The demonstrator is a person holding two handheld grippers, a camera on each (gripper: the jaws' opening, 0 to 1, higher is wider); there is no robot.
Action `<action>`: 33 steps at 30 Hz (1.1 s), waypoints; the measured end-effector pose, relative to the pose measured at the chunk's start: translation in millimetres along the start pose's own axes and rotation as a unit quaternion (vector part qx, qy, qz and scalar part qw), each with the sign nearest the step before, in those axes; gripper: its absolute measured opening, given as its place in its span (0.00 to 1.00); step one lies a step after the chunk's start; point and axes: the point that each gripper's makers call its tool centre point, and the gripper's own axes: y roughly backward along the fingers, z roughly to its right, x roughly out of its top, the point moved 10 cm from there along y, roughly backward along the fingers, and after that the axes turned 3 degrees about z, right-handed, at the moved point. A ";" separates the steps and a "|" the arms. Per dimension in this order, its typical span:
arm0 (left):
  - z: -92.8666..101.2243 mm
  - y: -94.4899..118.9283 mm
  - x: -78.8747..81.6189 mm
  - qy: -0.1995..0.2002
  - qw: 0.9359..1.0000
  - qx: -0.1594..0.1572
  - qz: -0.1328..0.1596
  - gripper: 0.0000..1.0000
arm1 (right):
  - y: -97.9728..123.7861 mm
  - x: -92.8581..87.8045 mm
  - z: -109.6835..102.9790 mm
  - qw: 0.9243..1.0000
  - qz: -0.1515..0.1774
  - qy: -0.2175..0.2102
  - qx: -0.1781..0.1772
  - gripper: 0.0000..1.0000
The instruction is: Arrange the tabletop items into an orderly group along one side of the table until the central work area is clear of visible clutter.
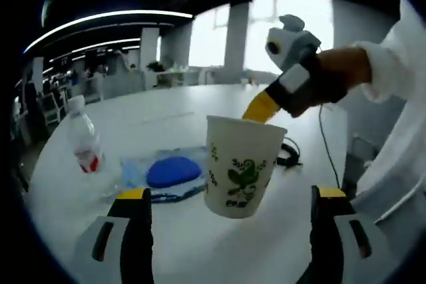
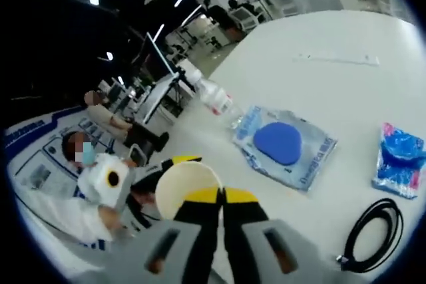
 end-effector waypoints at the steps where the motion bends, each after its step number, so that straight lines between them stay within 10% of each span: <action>1: -1.4 3.2 -1.6 0.021 1.000 0.005 -0.009 0.97 | -2.0 1.1 -1.0 1.000 -0.001 0.004 0.000 0.00; 18: -30.9 65.4 -10.6 0.096 0.989 0.103 0.045 0.95 | -56.5 20.3 -30.3 0.993 -0.059 0.101 0.011 0.00; 33: -39.6 73.8 -22.9 0.104 0.983 0.136 0.060 0.89 | -99.6 28.3 -41.1 0.982 -0.105 0.157 -0.001 0.00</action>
